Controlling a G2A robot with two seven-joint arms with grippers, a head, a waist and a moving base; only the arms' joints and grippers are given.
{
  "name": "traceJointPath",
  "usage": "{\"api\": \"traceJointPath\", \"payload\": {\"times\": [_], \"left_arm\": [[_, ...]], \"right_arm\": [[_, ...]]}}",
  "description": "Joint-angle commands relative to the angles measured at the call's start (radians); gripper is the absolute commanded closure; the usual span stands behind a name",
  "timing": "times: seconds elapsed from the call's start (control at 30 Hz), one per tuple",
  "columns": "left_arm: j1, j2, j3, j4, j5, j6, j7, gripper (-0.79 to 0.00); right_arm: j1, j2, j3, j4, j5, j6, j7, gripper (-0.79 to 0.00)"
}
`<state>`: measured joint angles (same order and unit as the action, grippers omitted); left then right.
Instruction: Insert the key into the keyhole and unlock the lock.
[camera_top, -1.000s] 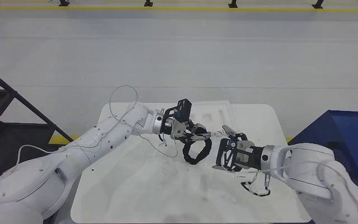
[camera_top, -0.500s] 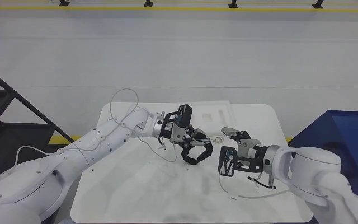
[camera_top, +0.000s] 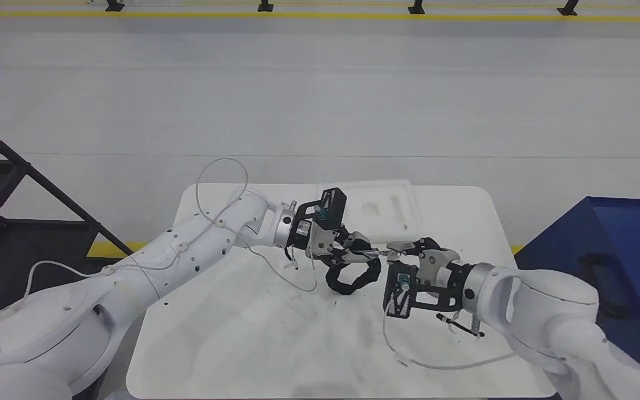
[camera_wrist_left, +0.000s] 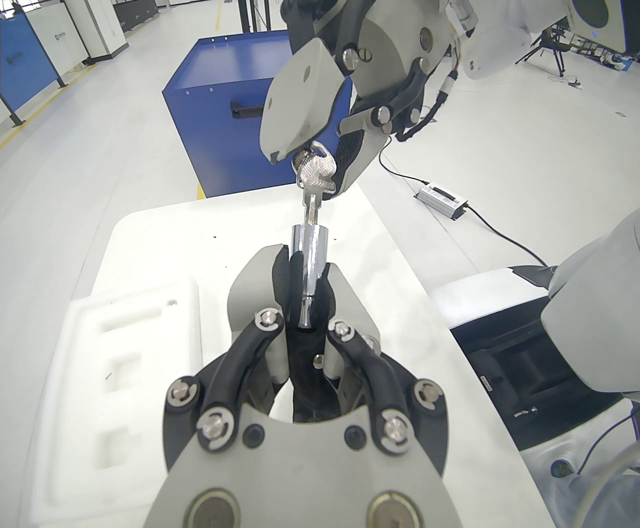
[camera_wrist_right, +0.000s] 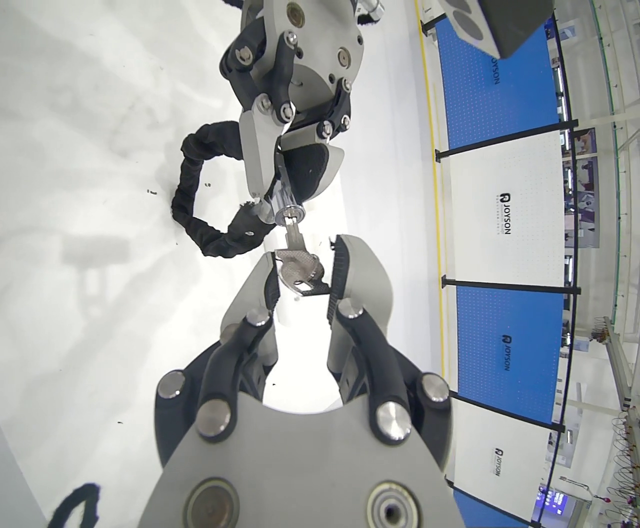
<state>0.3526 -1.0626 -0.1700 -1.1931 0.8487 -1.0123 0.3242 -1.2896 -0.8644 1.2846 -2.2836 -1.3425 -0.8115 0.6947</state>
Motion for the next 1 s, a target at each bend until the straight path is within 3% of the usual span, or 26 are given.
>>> {"api": "traceJointPath", "payload": {"times": [0.0, 0.27, 0.73, 0.77, 0.8, 0.83, 0.87, 0.97], "left_arm": [[0.0, 0.0, 0.0, 0.0, -0.002, 0.0, -0.002, 0.0], [-0.002, -0.002, 0.0, -0.008, 0.0, 0.0, 0.0, 0.0], [-0.006, -0.011, 0.0, -0.008, 0.042, 0.0, 0.029, 0.0], [-0.006, -0.011, 0.0, -0.007, 0.046, 0.0, 0.031, 0.0], [-0.006, -0.012, 0.0, -0.006, 0.048, 0.0, 0.034, 0.0], [-0.006, -0.012, 0.0, -0.005, 0.051, 0.0, 0.036, 0.0], [-0.005, -0.012, 0.0, -0.003, 0.053, 0.0, 0.039, 0.0], [-0.001, -0.013, 0.0, 0.009, 0.061, 0.0, 0.042, 0.0]], "right_arm": [[-0.006, 0.0, 0.009, 0.008, 0.026, 0.005, -0.02, 0.0], [-0.043, 0.005, 0.078, 0.053, 0.226, 0.017, -0.045, 0.0], [-0.066, 0.006, 0.132, 0.101, 0.704, 0.249, 0.088, 0.0], [-0.062, 0.007, 0.134, 0.098, 0.719, 0.253, 0.101, -0.037], [-0.06, 0.007, 0.137, 0.099, 0.734, 0.26, 0.108, -0.277], [-0.059, 0.008, 0.138, 0.101, 0.75, 0.269, 0.116, -0.57], [-0.057, 0.008, 0.141, 0.1, 0.767, 0.271, 0.119, -0.785], [-0.054, 0.01, 0.157, 0.105, 0.798, 0.274, 0.12, -0.785]]}}
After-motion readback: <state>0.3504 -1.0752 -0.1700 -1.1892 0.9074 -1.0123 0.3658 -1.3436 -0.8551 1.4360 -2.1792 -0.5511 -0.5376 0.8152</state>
